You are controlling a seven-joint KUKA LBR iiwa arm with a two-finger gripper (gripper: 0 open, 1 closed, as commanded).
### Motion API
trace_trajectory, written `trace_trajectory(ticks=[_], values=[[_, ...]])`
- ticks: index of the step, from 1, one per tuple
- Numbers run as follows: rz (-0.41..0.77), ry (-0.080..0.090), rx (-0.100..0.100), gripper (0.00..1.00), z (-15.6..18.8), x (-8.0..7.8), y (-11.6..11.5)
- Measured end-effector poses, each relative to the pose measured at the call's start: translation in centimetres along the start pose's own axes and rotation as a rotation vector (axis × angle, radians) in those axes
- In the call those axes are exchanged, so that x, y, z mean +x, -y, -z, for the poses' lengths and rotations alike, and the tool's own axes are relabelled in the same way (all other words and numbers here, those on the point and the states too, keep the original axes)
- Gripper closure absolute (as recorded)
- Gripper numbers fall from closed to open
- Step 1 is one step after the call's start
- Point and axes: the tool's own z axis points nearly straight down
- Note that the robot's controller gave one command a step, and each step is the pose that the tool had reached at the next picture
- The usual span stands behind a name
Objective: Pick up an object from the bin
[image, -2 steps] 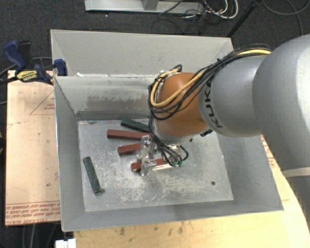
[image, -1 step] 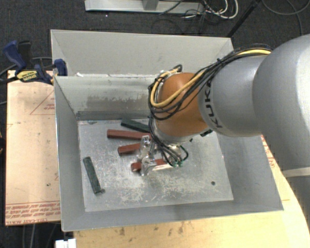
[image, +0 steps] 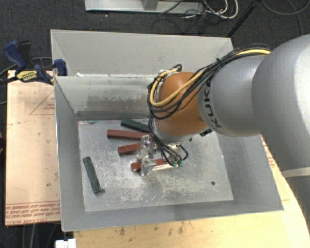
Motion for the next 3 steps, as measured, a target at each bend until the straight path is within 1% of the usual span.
trace_trajectory(ticks=[1,2,3], values=[[0.095,-0.009,0.001,1.00,6.10,-0.75,-1.45],[0.095,-0.009,0.001,1.00,6.10,-0.75,-1.44],[0.096,-0.013,0.001,1.00,6.33,-0.67,-1.44]])
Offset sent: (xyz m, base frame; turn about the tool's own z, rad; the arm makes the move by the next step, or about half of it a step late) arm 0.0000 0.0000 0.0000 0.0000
